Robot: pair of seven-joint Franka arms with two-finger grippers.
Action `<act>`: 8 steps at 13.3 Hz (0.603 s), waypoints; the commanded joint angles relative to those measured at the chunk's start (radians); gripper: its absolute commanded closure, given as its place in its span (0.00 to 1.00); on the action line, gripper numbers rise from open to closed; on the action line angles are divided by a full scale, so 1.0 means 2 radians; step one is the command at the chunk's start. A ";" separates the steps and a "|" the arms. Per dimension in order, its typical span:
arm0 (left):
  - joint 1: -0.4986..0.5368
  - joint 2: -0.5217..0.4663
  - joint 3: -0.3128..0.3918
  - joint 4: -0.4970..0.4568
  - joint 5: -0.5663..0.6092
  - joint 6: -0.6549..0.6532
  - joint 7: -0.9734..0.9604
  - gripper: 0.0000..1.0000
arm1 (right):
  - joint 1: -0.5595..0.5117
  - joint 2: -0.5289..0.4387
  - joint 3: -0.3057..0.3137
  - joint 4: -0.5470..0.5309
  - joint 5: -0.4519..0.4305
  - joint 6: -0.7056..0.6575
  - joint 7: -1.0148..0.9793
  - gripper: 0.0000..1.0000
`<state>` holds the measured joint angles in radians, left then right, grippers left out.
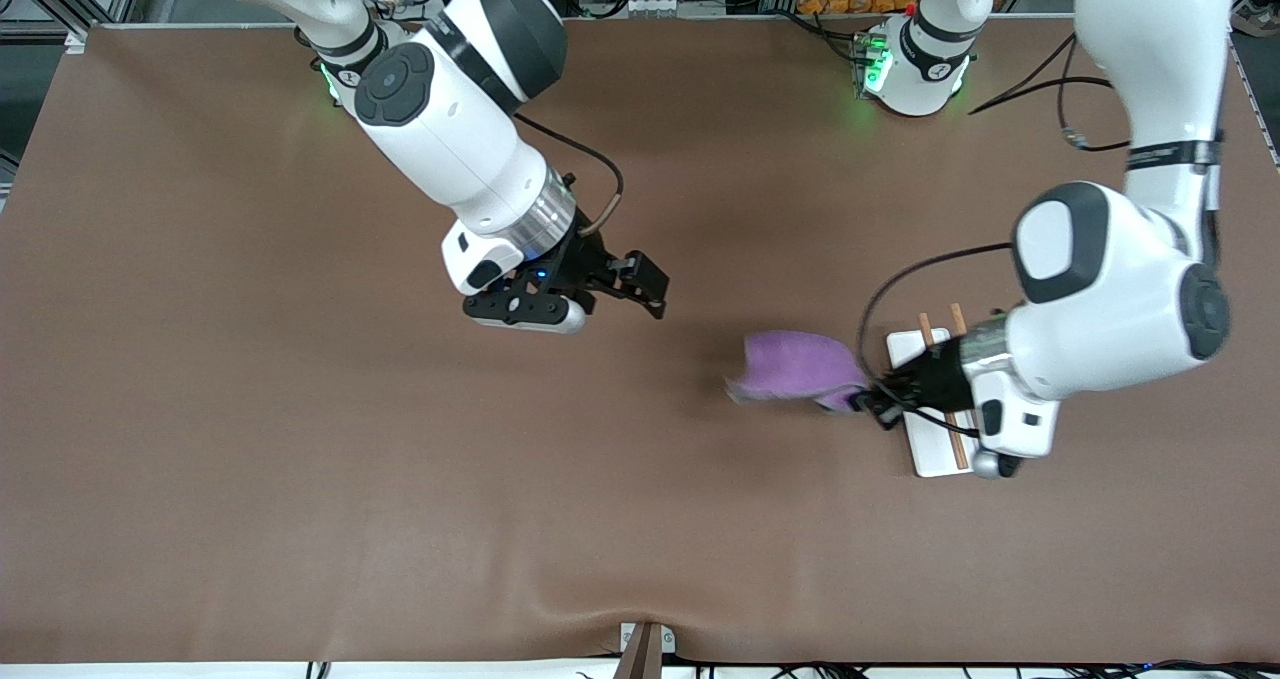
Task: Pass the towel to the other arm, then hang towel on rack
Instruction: 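Open the right gripper and carry the towel toward the rack with left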
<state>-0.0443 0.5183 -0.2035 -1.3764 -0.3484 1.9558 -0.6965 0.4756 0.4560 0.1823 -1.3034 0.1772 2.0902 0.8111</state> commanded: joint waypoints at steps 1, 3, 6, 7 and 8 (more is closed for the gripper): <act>0.030 -0.001 -0.003 -0.005 0.044 -0.040 0.072 1.00 | -0.026 -0.020 0.004 -0.009 -0.013 -0.047 -0.051 0.00; 0.043 0.002 -0.003 -0.006 0.091 -0.059 0.081 1.00 | -0.053 -0.029 0.004 -0.010 -0.013 -0.090 -0.099 0.00; 0.051 0.011 -0.003 -0.007 0.156 -0.061 0.110 1.00 | -0.134 -0.049 0.005 -0.035 -0.013 -0.154 -0.219 0.00; 0.060 0.011 -0.003 -0.007 0.171 -0.061 0.122 1.00 | -0.161 -0.055 0.005 -0.044 -0.013 -0.168 -0.264 0.00; 0.067 0.011 -0.003 -0.007 0.173 -0.061 0.135 1.00 | -0.185 -0.063 0.005 -0.047 -0.013 -0.184 -0.293 0.00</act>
<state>0.0634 0.5429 -0.2020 -1.3939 -0.0392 1.8486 -0.4760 0.1925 0.3947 0.1730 -1.3273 0.1540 1.7577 0.3362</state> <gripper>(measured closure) 0.982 0.000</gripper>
